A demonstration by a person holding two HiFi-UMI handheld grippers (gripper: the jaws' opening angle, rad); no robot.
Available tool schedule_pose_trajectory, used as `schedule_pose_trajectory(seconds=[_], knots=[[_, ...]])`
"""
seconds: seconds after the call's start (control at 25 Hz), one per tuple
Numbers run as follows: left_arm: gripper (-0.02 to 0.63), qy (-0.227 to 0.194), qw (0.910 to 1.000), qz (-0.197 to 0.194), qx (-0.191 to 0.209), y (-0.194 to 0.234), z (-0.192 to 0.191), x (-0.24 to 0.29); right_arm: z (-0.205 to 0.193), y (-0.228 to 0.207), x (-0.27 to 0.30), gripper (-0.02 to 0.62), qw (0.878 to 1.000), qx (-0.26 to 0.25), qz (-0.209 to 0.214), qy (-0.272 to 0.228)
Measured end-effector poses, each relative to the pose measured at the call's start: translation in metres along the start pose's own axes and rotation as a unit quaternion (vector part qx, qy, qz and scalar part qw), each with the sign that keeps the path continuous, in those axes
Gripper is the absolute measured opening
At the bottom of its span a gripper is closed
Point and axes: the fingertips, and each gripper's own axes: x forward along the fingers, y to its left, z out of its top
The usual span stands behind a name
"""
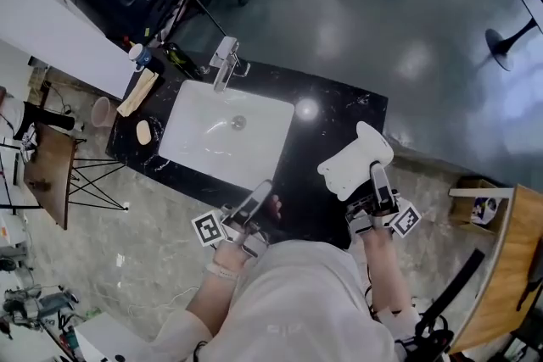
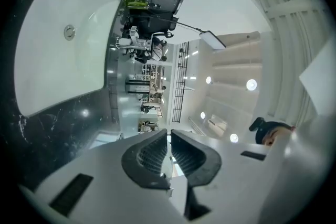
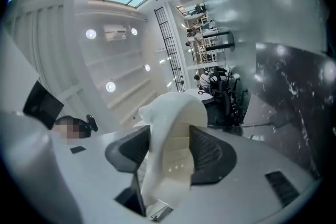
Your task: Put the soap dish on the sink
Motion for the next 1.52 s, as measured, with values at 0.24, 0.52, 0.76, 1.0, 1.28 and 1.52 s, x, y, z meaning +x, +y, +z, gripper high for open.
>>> schedule_pose_trajectory(seconds=[0.24,0.52,0.76,1.0,1.28,1.52], knots=[[0.009,0.072,0.995,0.056,0.041,0.044,-0.009,0.028,0.039,-0.024,0.005,0.245,0.993,-0.101,-0.06,0.0],[0.098,0.191,0.9548,0.119,0.194,0.097,-0.013,0.073,0.085,-0.06,0.015,0.244,0.964,-0.232,-0.131,-0.001],[0.124,0.243,0.922,0.14,0.267,0.145,-0.002,0.107,0.109,-0.09,0.034,0.244,0.925,-0.337,-0.176,0.02],[0.126,0.306,0.8717,0.176,0.34,0.181,-0.002,0.125,0.119,-0.126,0.047,0.244,0.869,-0.437,-0.224,0.059],[0.126,0.349,0.8383,0.197,0.369,0.205,-0.01,0.13,0.121,-0.158,0.056,0.244,0.81,-0.518,-0.255,0.106],[0.126,0.364,0.8238,0.209,0.381,0.212,-0.012,0.134,0.111,-0.175,0.065,0.244,0.759,-0.579,-0.253,0.154]])
